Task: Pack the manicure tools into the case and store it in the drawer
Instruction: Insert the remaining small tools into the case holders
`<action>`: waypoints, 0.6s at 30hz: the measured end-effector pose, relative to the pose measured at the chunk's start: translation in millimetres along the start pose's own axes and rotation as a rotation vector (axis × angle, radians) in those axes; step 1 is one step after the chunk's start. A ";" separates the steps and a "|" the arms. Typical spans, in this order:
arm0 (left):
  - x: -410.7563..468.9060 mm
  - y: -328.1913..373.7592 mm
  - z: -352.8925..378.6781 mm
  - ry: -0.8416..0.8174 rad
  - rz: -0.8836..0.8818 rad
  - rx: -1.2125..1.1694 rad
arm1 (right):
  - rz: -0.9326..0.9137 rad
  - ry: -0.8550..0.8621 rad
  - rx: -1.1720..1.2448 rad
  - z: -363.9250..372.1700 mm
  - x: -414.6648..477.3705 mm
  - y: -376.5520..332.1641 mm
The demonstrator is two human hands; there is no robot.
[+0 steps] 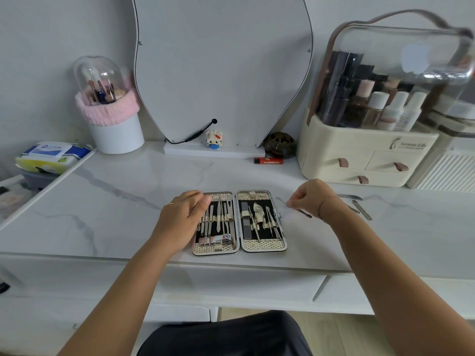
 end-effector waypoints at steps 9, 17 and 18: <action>1.4 -1.5 0.9 0.001 -0.004 -0.004 | -0.038 -0.108 -0.145 1.2 -0.8 -8.8; -0.1 0.6 -0.9 -0.004 -0.009 -0.015 | -0.130 -0.261 0.643 16.8 -10.4 -80.8; -0.3 1.2 -1.5 -0.002 -0.011 -0.021 | -0.143 -0.305 0.663 28.0 -11.0 -94.5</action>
Point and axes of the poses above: each hand's wrist, its own x-axis towards the middle knuckle, its own z-axis out of the palm, y = z × x, the point moved 7 cm from there along x, towards the middle knuckle, and after that the axes turned 1 degree about z, right-handed, at the moved point
